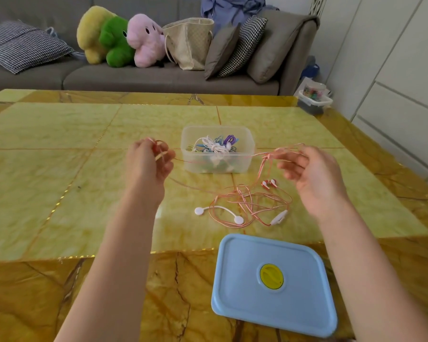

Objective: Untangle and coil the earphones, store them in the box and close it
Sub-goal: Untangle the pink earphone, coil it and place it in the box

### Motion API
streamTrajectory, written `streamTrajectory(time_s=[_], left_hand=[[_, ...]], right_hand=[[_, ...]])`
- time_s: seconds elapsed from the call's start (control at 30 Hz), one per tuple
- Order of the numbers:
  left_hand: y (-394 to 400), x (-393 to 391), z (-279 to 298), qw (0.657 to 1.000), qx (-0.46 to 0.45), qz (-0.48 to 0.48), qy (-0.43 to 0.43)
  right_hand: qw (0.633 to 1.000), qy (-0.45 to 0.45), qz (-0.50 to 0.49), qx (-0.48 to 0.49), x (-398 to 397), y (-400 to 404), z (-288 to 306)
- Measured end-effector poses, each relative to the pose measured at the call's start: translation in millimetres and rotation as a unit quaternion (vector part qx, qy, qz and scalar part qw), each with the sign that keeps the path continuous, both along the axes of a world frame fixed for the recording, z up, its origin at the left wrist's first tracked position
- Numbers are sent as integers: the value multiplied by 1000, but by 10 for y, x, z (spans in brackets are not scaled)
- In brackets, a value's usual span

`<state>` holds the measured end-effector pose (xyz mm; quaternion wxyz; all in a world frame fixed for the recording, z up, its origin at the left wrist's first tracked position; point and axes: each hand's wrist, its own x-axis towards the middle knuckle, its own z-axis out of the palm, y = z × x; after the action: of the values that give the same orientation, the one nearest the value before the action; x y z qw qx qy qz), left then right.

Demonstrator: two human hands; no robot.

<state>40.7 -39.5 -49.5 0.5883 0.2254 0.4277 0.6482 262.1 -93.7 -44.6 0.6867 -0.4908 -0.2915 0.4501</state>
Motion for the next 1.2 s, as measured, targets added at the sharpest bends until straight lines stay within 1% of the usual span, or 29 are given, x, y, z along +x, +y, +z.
streamTrajectory(time_s=[0.03, 0.1, 0.13, 0.2, 0.23, 0.27, 0.3, 0.37, 0.43, 0.47, 0.5, 0.53, 0.6, 0.63, 0.7, 0.8, 0.87, 0.93, 1.0, 1.07, 1.1, 1.2], left_hand=[[-14, 40, 4, 997, -3, -18, 74], [-30, 120, -3, 973, -6, -87, 213], [-31, 159, -26, 952, -5, -122, 280], [-16, 200, -98, 893, 5, -159, 420], [-16, 213, -123, 868, 16, -160, 470], [-25, 228, -131, 853, 35, -158, 495], [-44, 251, -125, 850, 65, -166, 496], [-85, 335, -112, 847, 158, -217, 460], [-144, 445, -82, 825, 236, -253, 447], [-169, 493, -72, 824, 254, -254, 439], [-185, 522, -58, 831, 257, -247, 427], [-193, 533, -45, 844, 254, -238, 407], [-199, 523, -25, 883, 225, -233, 340], [-198, 508, -20, 900, 202, -238, 304], [-199, 482, -12, 916, 159, -261, 258], [-215, 486, -1, 925, 129, -295, 200], [-221, 485, 13, 926, 127, -295, 198], [-217, 468, 19, 929, 124, -294, 186], [-211, 452, 20, 937, 112, -299, 144], [-222, 448, 41, 943, 88, -303, 103], [-227, 448, 53, 944, 77, -306, 95], [-224, 430, 75, 936, 69, -316, 137]], right_hand=[[1000, -13, 8, 5, -26, -3, -5], [999, -41, 31, 7, -76, -8, -12], [997, -56, 47, 7, -100, -17, -2], [993, -81, 79, 16, -135, -20, 16], [991, -97, 91, 20, -151, -19, 23], [988, -111, 101, 23, -167, -19, 28], [986, -123, 107, 28, -185, -13, 33], [981, -137, 129, 43, -215, -10, 37], [972, -157, 162, 60, -249, -23, 48], [968, -163, 176, 70, -258, -32, 51], [967, -161, 182, 81, -257, -38, 48], [967, -151, 184, 89, -244, -41, 42], [970, -143, 173, 89, -209, -28, 13], [972, -156, 161, 76, -200, -14, -8], [968, -196, 150, 35, -202, 13, -56], [947, -254, 197, -21, -255, 30, -105], [942, -268, 202, -25, -307, 19, -111], [955, -245, 165, -18, -321, 11, -99], [969, -209, 133, -14, -310, 9, -81], [974, -196, 110, -22, -305, 8, -65], [977, -188, 95, -28, -305, 12, -65], [984, -164, 44, -48, -276, 32, -66]])
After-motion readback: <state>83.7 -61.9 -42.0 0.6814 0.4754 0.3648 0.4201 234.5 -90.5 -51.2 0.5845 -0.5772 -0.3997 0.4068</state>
